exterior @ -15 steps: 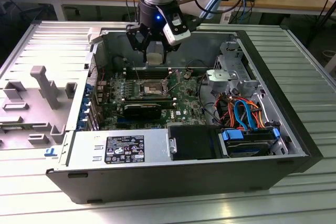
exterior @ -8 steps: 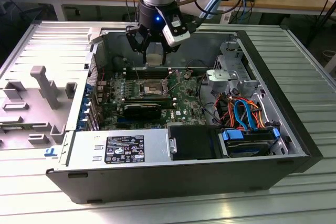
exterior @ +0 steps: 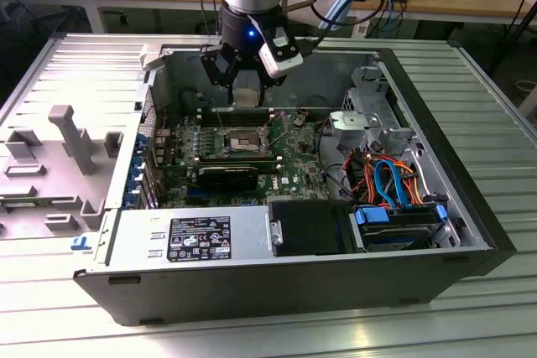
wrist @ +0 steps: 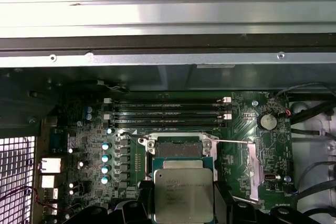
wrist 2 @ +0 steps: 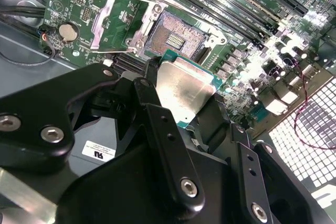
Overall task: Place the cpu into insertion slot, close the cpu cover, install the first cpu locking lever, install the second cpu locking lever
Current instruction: 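Place the cpu into insertion slot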
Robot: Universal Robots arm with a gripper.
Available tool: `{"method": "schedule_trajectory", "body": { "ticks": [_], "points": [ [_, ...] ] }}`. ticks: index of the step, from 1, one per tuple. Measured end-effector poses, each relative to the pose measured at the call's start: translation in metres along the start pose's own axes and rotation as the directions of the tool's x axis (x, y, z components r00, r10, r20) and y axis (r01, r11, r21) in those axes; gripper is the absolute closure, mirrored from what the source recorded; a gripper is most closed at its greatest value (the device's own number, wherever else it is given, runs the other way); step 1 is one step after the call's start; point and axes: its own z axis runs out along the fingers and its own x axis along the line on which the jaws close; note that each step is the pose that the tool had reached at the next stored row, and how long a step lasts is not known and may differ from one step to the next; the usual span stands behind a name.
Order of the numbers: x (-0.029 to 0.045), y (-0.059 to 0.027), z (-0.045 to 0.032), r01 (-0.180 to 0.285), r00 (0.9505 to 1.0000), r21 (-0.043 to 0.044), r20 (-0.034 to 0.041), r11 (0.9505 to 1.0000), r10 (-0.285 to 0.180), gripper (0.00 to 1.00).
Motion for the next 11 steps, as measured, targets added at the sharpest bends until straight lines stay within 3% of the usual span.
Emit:
{"method": "schedule_trajectory", "body": {
  "ticks": [11],
  "points": [
    [0.0004,-0.0025,0.0035,0.001,1.0,0.0001,-0.0001,1.0,-0.001,0.46]
  ]
}}
